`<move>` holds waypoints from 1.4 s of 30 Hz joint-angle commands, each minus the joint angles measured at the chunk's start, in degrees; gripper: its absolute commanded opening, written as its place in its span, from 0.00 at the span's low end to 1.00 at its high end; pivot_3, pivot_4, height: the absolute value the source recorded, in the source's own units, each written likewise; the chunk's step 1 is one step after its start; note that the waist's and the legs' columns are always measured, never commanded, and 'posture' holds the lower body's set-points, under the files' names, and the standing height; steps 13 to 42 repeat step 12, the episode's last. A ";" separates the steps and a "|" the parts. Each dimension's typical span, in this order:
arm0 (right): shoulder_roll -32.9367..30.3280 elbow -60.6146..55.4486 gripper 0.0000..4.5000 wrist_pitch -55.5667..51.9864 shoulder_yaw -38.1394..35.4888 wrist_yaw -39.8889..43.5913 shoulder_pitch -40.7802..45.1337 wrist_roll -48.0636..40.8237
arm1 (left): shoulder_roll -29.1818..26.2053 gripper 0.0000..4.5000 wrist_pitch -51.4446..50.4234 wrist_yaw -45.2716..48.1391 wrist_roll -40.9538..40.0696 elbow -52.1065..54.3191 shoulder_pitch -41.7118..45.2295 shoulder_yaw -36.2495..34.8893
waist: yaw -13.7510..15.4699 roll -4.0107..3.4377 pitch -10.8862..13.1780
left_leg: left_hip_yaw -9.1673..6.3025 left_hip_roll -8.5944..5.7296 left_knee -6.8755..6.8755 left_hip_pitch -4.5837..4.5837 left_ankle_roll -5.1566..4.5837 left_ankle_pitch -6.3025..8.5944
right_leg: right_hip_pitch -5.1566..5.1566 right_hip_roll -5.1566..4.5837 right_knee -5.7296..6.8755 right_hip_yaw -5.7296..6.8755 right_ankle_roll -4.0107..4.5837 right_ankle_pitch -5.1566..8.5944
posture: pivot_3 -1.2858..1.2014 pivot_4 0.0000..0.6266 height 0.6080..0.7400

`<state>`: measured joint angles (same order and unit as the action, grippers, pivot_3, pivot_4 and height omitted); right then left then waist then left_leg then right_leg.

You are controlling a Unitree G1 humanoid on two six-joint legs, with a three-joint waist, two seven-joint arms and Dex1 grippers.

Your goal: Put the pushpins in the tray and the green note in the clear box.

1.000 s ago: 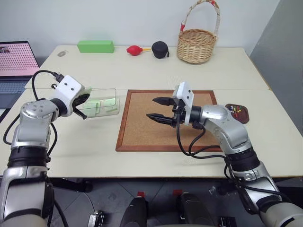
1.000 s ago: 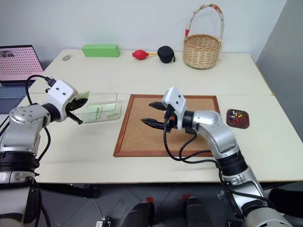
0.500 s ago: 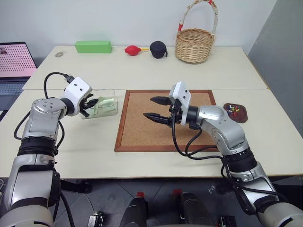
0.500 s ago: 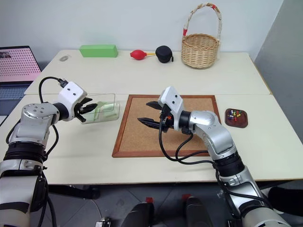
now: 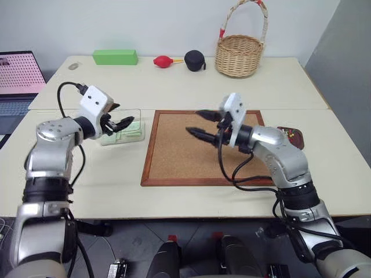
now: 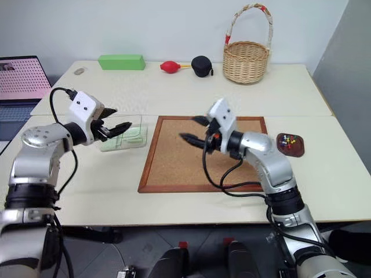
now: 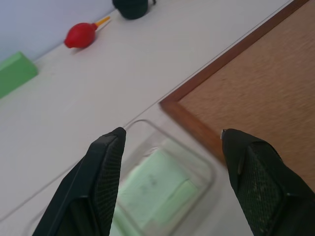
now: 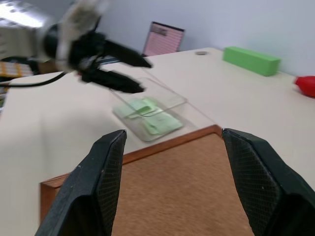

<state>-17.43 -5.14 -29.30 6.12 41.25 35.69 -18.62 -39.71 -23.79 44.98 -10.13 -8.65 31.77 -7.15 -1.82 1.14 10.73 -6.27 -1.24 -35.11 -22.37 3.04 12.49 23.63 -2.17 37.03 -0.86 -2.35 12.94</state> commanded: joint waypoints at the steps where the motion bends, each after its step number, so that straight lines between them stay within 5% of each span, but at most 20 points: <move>1: -3.53 -6.34 0.73 -0.65 -4.89 -0.68 -6.30 -1.93 | 0.97 0.73 -3.72 -2.36 -0.16 13.81 -6.80 2.01 | -0.01 0.00 0.00 | 0.00 0.00 0.00 -0.03 0.00 0.00 | 0.03 0.00 0.00 -0.02 0.18 -0.11 | 0.52 0.24 1.00; 12: -9.59 -10.74 0.73 6.00 -9.10 -1.51 -20.19 -0.27 | 7.29 0.73 3.20 -4.55 -1.78 21.68 -16.90 3.84 | -0.11 0.00 0.00 | 0.14 0.08 -0.03 0.12 0.00 0.00 | 0.01 0.10 0.09 -0.08 -0.02 0.01 | 0.52 0.24 1.00; 42: -9.59 -10.74 0.73 6.00 -9.10 -1.51 -20.19 -0.27 | 7.29 0.73 3.20 -4.55 -1.78 21.68 -16.90 3.84 | -0.11 0.00 0.00 | 0.14 0.08 -0.03 0.12 0.00 0.00 | 0.01 0.10 0.09 -0.08 -0.02 0.01 | 0.52 0.24 1.00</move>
